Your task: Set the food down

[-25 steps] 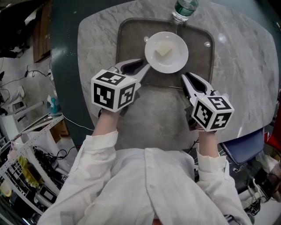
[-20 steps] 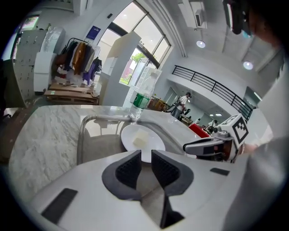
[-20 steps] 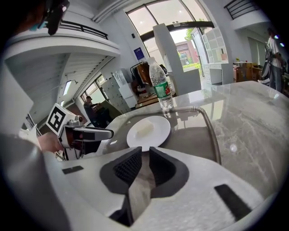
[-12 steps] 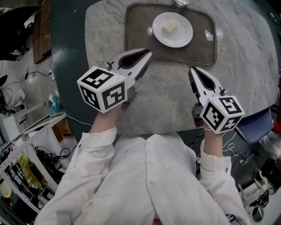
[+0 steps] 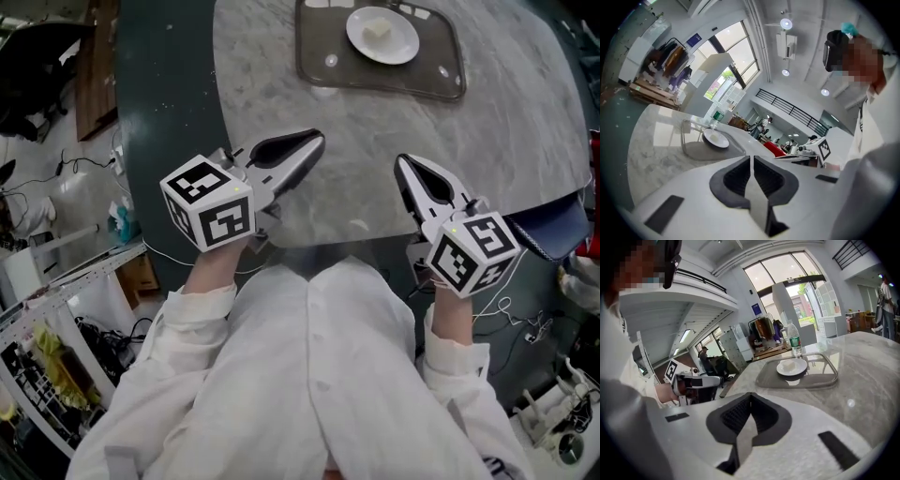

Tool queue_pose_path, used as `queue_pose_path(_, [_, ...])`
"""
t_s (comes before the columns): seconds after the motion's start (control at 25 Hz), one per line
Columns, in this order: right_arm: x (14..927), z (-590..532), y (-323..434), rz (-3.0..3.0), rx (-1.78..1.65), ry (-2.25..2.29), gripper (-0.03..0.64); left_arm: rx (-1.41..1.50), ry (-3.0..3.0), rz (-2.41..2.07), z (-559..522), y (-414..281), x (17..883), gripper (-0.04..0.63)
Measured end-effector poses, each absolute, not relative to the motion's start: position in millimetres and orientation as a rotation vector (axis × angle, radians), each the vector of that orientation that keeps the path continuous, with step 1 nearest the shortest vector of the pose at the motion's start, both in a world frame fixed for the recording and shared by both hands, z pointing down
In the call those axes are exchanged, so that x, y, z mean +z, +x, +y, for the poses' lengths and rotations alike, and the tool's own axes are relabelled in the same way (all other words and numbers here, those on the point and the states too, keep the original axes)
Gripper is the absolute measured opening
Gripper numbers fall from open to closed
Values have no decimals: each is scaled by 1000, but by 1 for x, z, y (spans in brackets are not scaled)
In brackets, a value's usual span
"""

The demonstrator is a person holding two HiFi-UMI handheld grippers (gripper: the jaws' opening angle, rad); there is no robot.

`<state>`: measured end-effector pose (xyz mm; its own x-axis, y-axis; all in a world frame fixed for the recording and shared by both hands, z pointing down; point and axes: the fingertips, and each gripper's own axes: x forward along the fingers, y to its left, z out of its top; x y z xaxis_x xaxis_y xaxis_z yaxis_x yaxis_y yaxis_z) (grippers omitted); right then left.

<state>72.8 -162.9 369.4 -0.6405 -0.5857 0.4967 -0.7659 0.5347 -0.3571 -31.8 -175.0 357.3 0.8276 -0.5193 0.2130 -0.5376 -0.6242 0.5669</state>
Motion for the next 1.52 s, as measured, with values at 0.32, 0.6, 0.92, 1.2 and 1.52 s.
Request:
queue_pose_path(0.32, [345, -103, 55, -2491, 781, 1186, 3, 28, 2423, -662, -111, -33, 338, 34])
queue_pose_path(0.6, [337, -74, 55, -2528, 771, 1111, 3, 71, 2434, -632, -82, -20, 342, 34])
queue_pose_path(0.92, [326, -76, 69, -2553, 754, 1045, 3, 16, 2429, -684, -78, 11, 323, 34])
queue_pose_path(1.2, [323, -80, 77, -2575, 739, 1086, 3, 45, 2425, -687, -61, 32, 321, 34])
queue_pose_path(1.52, [335, -70, 64, -2544, 743, 1016, 3, 89, 2380, -727, -60, 32, 333, 34])
